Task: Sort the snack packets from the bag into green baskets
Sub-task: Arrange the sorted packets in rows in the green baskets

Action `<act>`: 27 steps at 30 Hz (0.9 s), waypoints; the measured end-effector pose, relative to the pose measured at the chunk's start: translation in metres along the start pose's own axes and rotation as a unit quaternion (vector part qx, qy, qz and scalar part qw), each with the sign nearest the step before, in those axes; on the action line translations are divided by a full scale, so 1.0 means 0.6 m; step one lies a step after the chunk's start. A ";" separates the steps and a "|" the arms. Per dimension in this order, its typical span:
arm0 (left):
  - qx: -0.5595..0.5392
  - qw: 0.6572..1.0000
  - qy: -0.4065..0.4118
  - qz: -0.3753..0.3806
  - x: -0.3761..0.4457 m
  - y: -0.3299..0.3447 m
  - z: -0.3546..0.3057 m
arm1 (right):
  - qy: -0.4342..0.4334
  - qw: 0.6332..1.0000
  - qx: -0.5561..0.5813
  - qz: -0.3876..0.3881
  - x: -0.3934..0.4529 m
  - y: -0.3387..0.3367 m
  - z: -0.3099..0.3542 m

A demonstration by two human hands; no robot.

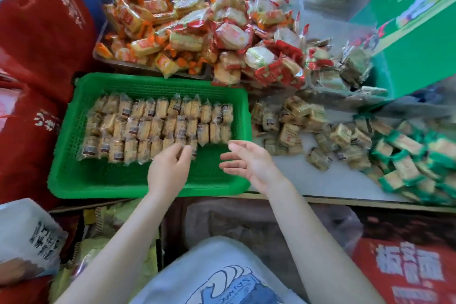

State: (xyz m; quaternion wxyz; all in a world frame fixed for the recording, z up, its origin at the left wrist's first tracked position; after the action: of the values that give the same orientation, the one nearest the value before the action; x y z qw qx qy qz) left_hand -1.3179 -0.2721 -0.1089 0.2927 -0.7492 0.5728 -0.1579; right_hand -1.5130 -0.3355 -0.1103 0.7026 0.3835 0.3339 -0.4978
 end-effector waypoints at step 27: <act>-0.341 0.871 -0.213 0.282 0.023 0.420 -0.181 | -0.027 0.993 0.059 -0.093 0.030 -0.387 -0.054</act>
State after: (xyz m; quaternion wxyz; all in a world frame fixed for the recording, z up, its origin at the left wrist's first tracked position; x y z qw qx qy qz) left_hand -1.5693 -0.3566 -0.1817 0.1660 -0.6245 0.7020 0.2996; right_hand -1.7327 -0.3640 -0.1889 0.6377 0.3783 0.3191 -0.5902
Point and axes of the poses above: each hand's wrist, its own x-axis towards the middle knuckle, its own y-axis out of the palm, z = x × y, the point moved 6 cm from there along x, towards the middle knuckle, and after that the axes turned 14 degrees about y, right-handed, at the moved point
